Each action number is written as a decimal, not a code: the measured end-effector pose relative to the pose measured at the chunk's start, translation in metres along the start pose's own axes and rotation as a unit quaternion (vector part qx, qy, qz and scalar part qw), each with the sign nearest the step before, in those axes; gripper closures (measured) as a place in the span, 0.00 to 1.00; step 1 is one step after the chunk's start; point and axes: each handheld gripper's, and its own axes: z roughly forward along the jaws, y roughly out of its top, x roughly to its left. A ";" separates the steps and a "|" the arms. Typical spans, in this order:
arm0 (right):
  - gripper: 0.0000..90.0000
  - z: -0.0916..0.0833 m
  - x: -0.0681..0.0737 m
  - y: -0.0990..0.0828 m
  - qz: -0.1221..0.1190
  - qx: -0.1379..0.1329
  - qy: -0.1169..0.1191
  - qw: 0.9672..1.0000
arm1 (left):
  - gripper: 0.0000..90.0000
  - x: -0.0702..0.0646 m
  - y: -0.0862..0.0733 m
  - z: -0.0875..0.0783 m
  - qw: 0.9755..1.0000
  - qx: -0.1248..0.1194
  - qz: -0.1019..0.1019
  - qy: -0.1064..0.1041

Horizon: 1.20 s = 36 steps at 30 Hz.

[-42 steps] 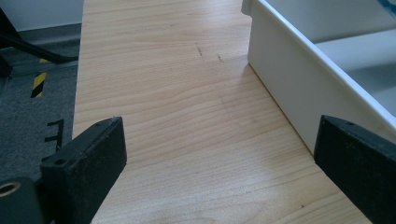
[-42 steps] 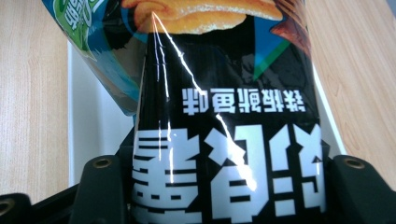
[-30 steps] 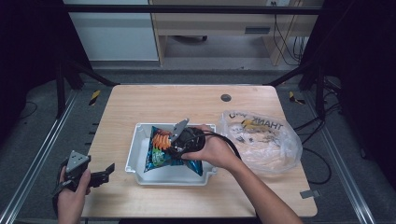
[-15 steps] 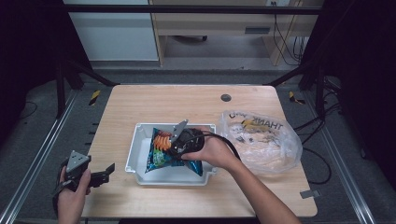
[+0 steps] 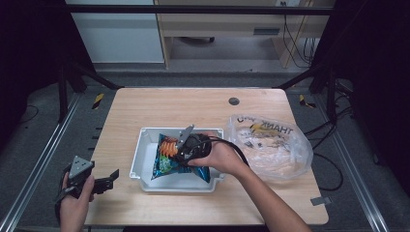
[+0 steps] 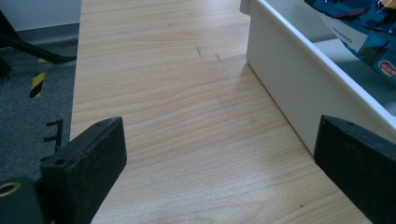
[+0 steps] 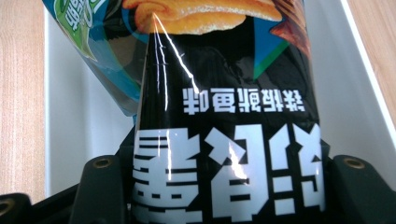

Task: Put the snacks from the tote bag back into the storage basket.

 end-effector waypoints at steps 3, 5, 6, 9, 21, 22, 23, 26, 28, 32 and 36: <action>0.44 0.002 0.000 -0.001 0.001 0.001 0.002 1.000 | 0.03 0.000 0.000 0.000 1.000 0.001 0.001 0.000; 0.44 0.002 -0.001 -0.001 -0.001 0.005 0.004 1.000 | 0.03 -0.001 0.000 0.000 1.000 0.000 0.002 0.000; 0.44 0.002 -0.001 -0.001 -0.001 0.005 0.003 1.000 | 0.03 -0.001 0.000 0.000 1.000 0.000 0.002 0.000; 0.44 0.003 -0.001 -0.001 0.000 0.002 0.004 1.000 | 0.03 -0.001 0.000 0.000 1.000 0.001 0.000 0.000; 0.44 0.003 -0.001 -0.004 0.004 0.009 0.006 1.000 | 0.03 -0.001 0.000 0.001 1.000 0.002 0.001 -0.001; 0.44 0.004 -0.001 -0.004 0.005 0.008 0.007 1.000 | 0.03 -0.001 0.000 0.001 1.000 0.002 0.001 -0.001; 0.44 0.004 -0.001 -0.004 0.007 0.008 0.007 1.000 | 0.03 -0.001 0.000 0.001 1.000 0.001 0.000 0.000; 0.44 0.006 -0.001 -0.005 0.001 0.010 0.008 1.000 | 0.03 -0.001 0.000 0.000 1.000 0.000 0.002 0.000; 0.44 0.006 -0.001 -0.004 0.004 0.007 0.008 1.000 | 0.03 0.000 0.000 0.000 1.000 0.000 0.000 0.000; 0.44 0.007 -0.002 -0.005 0.006 0.006 0.006 1.000 | 0.03 0.000 0.000 0.000 1.000 -0.001 -0.001 0.001; 0.44 0.007 -0.003 -0.005 0.004 0.006 0.007 1.000 | 0.03 0.000 0.000 0.000 1.000 0.000 0.002 0.000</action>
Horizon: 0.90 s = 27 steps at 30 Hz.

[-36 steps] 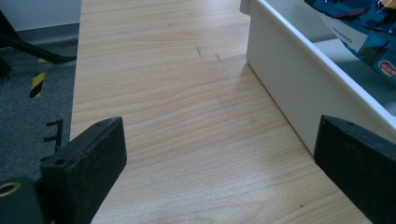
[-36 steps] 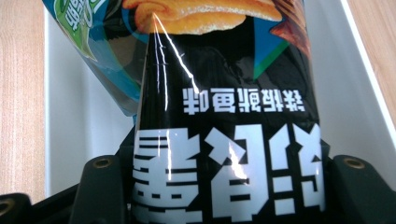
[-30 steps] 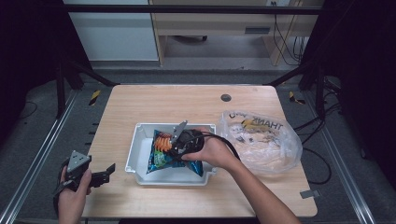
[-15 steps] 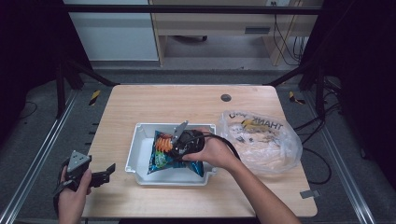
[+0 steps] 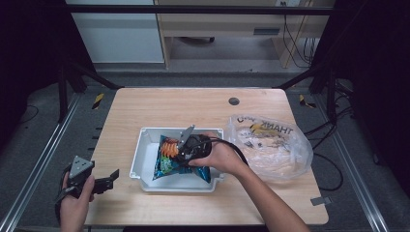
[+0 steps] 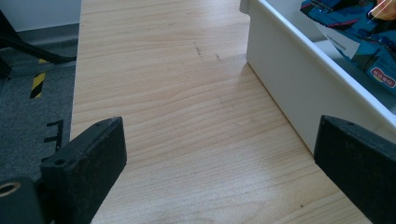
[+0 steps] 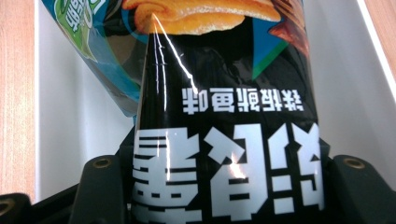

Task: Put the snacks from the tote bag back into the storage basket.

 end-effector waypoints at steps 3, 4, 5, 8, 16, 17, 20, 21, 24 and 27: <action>0.43 0.000 0.000 0.000 -0.002 0.001 -0.001 1.000 | 0.03 0.000 0.000 0.000 1.000 0.000 -0.001 -0.001; 0.43 0.000 0.000 0.000 -0.001 0.001 -0.002 1.000 | 0.03 0.000 0.000 0.000 1.000 0.000 -0.001 0.000; 0.43 0.000 0.000 0.000 -0.001 0.002 -0.002 1.000 | 0.03 0.000 0.000 0.000 1.000 -0.001 -0.001 0.000; 0.43 0.001 0.000 0.000 -0.003 0.001 -0.001 1.000 | 0.03 0.000 0.000 0.000 1.000 0.000 -0.001 0.000; 0.41 0.003 0.000 0.000 0.002 0.005 -0.005 1.000 | 0.03 0.000 0.000 0.000 1.000 0.000 -0.001 0.000; 0.41 0.003 0.001 0.000 0.002 0.005 -0.005 1.000 | 0.03 0.000 0.000 0.000 1.000 -0.001 -0.001 0.000; 0.41 0.004 0.001 0.001 0.001 0.005 -0.004 1.000 | 0.03 0.000 0.000 0.000 1.000 0.000 -0.001 0.000; 0.41 0.004 0.001 0.001 0.002 0.006 -0.004 1.000 | 0.03 0.000 0.000 0.000 1.000 0.000 -0.001 0.000; 0.40 0.004 0.001 0.001 0.004 0.004 -0.005 1.000 | 0.03 0.000 0.000 0.000 1.000 -0.001 -0.001 0.000; 0.38 0.004 0.001 0.001 0.007 0.004 -0.005 1.000 | 0.03 0.000 0.000 0.000 1.000 -0.001 -0.001 0.000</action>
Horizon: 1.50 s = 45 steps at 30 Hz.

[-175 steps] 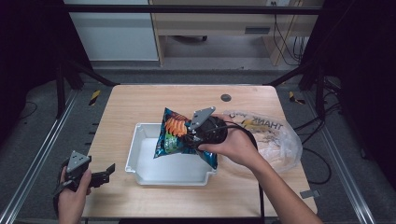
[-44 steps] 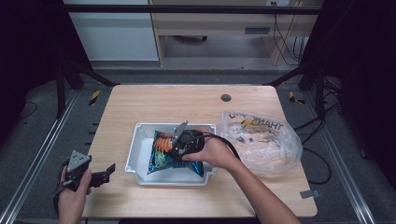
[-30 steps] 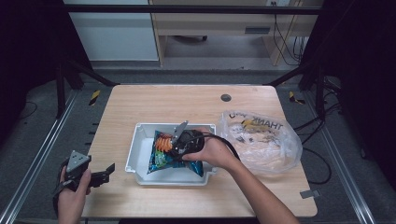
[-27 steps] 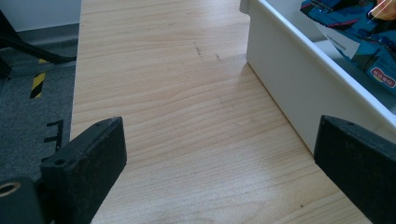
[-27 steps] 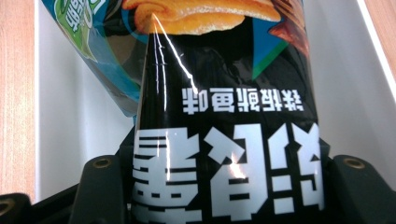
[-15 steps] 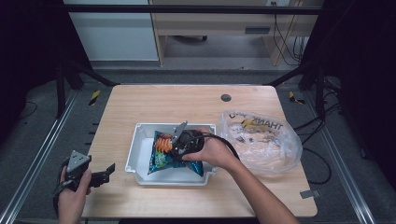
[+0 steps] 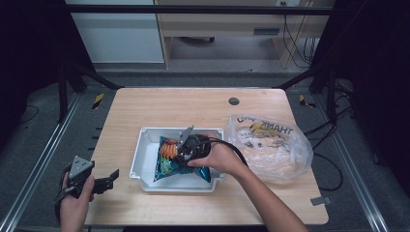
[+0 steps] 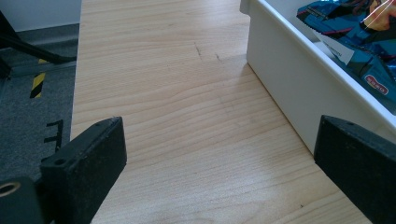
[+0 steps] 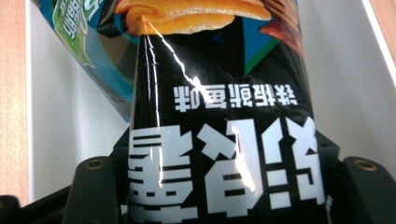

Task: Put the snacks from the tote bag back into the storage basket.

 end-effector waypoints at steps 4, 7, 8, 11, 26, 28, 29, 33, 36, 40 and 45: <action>0.35 0.000 0.000 0.000 0.002 -0.006 0.000 1.000 | 0.03 0.000 0.000 0.000 1.000 0.001 0.000 0.000; 0.32 -0.001 0.000 0.000 0.005 -0.013 0.002 1.000 | 0.03 0.000 0.000 0.000 1.000 0.000 0.000 0.000; 0.31 -0.002 0.000 0.000 0.005 -0.014 0.000 1.000 | 0.03 0.000 0.000 0.000 1.000 0.000 0.000 0.000; 0.26 -0.004 0.001 0.001 0.004 -0.015 0.001 1.000 | 0.03 0.000 0.000 0.000 1.000 0.000 0.000 0.000; 0.13 -0.008 0.004 0.000 0.009 -0.015 0.003 1.000 | 0.03 0.000 0.000 0.000 1.000 0.000 0.000 0.000; 0.11 -0.008 0.004 0.000 0.011 -0.017 0.002 1.000 | 0.03 0.000 0.000 0.000 1.000 0.000 0.000 0.000; 0.11 -0.008 0.004 0.000 0.010 -0.017 0.001 1.000 | 0.03 0.000 0.000 0.000 1.000 0.000 0.000 0.000; 0.10 -0.010 0.004 0.000 0.014 -0.020 0.000 1.000 | 0.03 0.000 0.000 0.000 1.000 0.000 0.000 -0.001; 0.10 -0.011 0.005 0.000 0.012 -0.020 0.001 1.000 | 0.03 0.000 0.000 0.000 1.000 0.000 0.000 0.000; 0.10 -0.013 0.006 -0.001 0.015 -0.021 -0.001 1.000 | 0.03 0.000 0.000 0.000 1.000 0.001 0.001 -0.001; 0.10 -0.014 0.006 -0.001 0.013 -0.024 0.000 1.000 | 0.03 0.000 0.000 0.000 1.000 0.000 0.001 0.000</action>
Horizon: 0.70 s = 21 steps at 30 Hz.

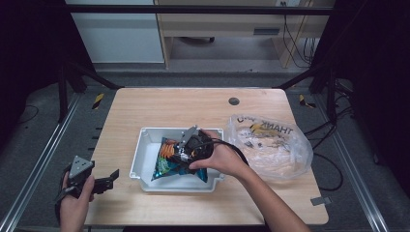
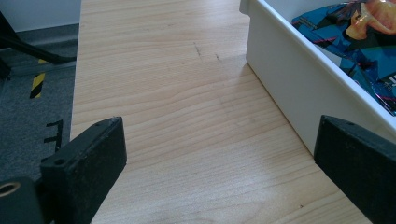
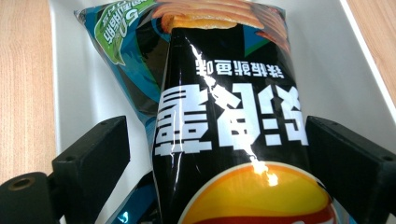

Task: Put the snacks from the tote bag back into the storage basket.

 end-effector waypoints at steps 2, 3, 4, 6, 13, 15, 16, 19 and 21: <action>0.10 -0.001 0.000 0.000 0.001 0.000 -0.001 1.000 | 0.03 0.000 0.000 0.000 1.000 0.001 0.000 -0.001; 0.10 -0.002 0.000 0.000 0.003 -0.001 -0.001 1.000 | 0.03 0.000 0.000 0.000 1.000 0.001 0.000 -0.001; 0.10 -0.003 0.000 0.000 0.002 -0.003 -0.001 1.000 | 0.03 0.000 0.000 0.000 1.000 0.001 0.000 -0.001; 0.10 -0.004 0.000 0.000 0.004 -0.004 -0.001 1.000 | 0.03 0.000 0.000 0.000 1.000 0.000 -0.002 -0.001; 0.10 -0.013 -0.001 -0.002 0.012 -0.014 -0.005 1.000 | 0.03 0.000 0.000 0.000 1.000 0.000 0.000 0.000; 0.10 -0.016 -0.001 -0.003 0.014 -0.018 -0.007 1.000 | 0.03 0.000 0.000 0.000 1.000 0.000 0.000 -0.001; 0.10 -0.017 -0.002 -0.003 0.015 -0.021 -0.006 1.000 | 0.03 0.000 0.000 0.000 1.000 0.000 0.000 -0.001; 0.10 -0.022 -0.001 -0.004 0.021 -0.024 -0.007 0.999 | 0.03 0.000 0.000 0.000 1.000 0.000 -0.001 -0.001; 0.10 -0.025 -0.002 -0.005 0.019 -0.028 -0.008 0.999 | 0.03 0.000 0.000 0.000 1.000 0.000 -0.001 -0.001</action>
